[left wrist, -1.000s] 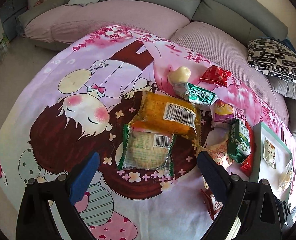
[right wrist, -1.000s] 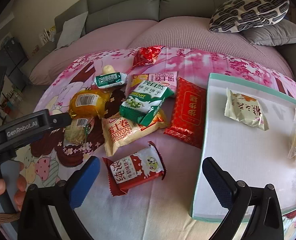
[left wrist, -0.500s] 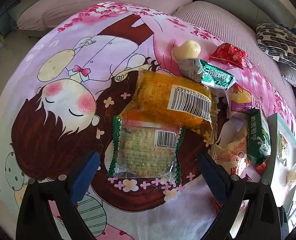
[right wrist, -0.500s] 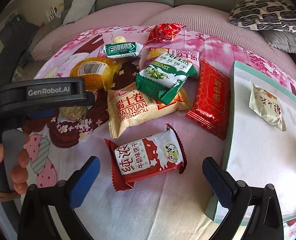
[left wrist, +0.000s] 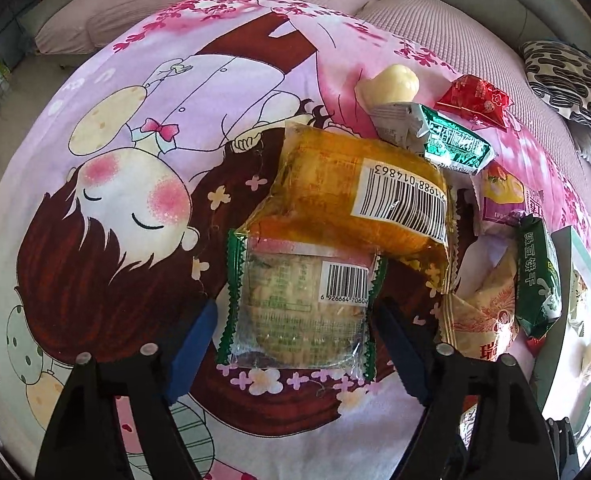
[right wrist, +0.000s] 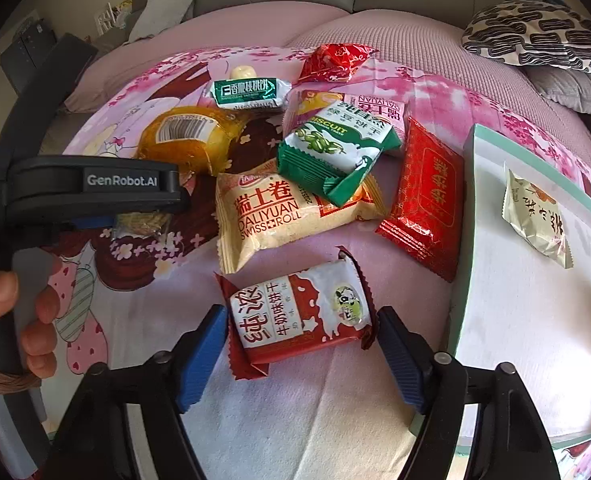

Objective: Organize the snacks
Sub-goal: 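Grasp red-and-white milk biscuit packet with right while left grasps green-edged biscuit packet, then carry milk biscuit packet with right gripper while left carries round biscuit packet to tray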

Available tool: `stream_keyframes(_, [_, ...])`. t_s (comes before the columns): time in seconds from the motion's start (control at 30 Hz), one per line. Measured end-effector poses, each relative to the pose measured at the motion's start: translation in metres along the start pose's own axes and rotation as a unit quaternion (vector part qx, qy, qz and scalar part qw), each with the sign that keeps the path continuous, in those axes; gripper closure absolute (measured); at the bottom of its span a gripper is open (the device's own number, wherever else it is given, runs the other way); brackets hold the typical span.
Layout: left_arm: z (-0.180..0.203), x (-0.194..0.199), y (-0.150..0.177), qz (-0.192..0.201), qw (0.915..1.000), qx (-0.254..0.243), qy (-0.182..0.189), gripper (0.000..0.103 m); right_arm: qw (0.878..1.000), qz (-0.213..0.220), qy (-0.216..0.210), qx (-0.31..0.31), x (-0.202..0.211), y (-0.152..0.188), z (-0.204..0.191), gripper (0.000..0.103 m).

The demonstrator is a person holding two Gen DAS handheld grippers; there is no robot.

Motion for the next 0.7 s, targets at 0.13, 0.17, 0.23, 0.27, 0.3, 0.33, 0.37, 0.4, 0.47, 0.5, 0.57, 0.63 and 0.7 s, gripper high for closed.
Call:
stream_keyframes(0.13, [-0.002,0.006,-0.001,0.004,0.9999,0.004,0.011,0.037,1.000,0.002,0.000,0.000,0.002,-0.001,0.000,0.033])
stream_keyframes(0.17, [-0.002,0.007,-0.001,0.005,0.9999,0.005,0.013,0.042,1.000,0.003,0.000,0.000,0.003,-0.001,0.001,0.033])
stream_keyframes(0.23, [-0.003,0.010,0.000,0.007,0.9998,0.007,0.019,0.044,1.000,0.007,0.001,0.000,0.005,-0.002,0.001,0.034])
stream_keyframes(0.27, [-0.003,0.011,0.000,0.008,0.9997,0.009,0.022,0.044,1.000,0.008,0.001,-0.001,0.007,-0.003,0.001,0.034])
stream_keyframes(0.3, [-0.003,0.011,0.000,0.009,0.9996,0.009,0.025,0.045,1.000,0.010,0.000,-0.002,0.008,-0.003,0.001,0.034])
stream_keyframes(0.33, [-0.003,0.012,0.001,0.010,0.9995,0.010,0.029,0.045,1.000,0.011,0.000,-0.003,0.009,-0.003,0.002,0.035])
stream_keyframes(0.37, [-0.003,0.013,0.002,0.011,0.9993,0.011,0.033,0.045,1.000,0.012,0.000,-0.003,0.011,-0.003,0.002,0.035])
stream_keyframes(0.4, [-0.003,0.016,0.002,0.013,0.9992,0.010,0.036,0.046,1.000,0.014,-0.001,-0.004,0.012,-0.003,0.003,0.035])
stream_keyframes(0.47, [-0.002,0.022,0.002,0.018,0.9991,0.008,0.039,0.046,1.000,0.018,-0.003,-0.008,0.015,-0.005,0.004,0.035])
stream_keyframes(0.5, [-0.001,0.024,0.003,0.020,0.9990,0.007,0.039,0.046,1.000,0.020,-0.005,-0.010,0.017,-0.005,0.004,0.036])
stream_keyframes(0.57, [-0.001,0.031,0.002,0.025,0.9988,0.003,0.041,0.046,1.000,0.025,-0.006,-0.015,0.021,-0.007,0.006,0.036])
stream_keyframes(0.63, [0.001,0.037,0.002,0.031,0.9985,0.001,0.045,0.046,0.999,0.032,-0.008,-0.019,0.026,-0.008,0.008,0.036])
stream_keyframes(0.7, [0.002,0.044,0.002,0.038,0.9981,0.000,0.050,0.046,0.999,0.038,-0.010,-0.024,0.031,-0.011,0.010,0.036])
Point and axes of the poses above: each gripper's, at about its wrist camera, not at the fingertips, and x roughly against the way its jaws point, z to its right, y to its underside, the point moved 7 cm from there along -x, roughly the way its jaws point, and after that the axes turned 4 degrees about -x, right-handed, at the moved point
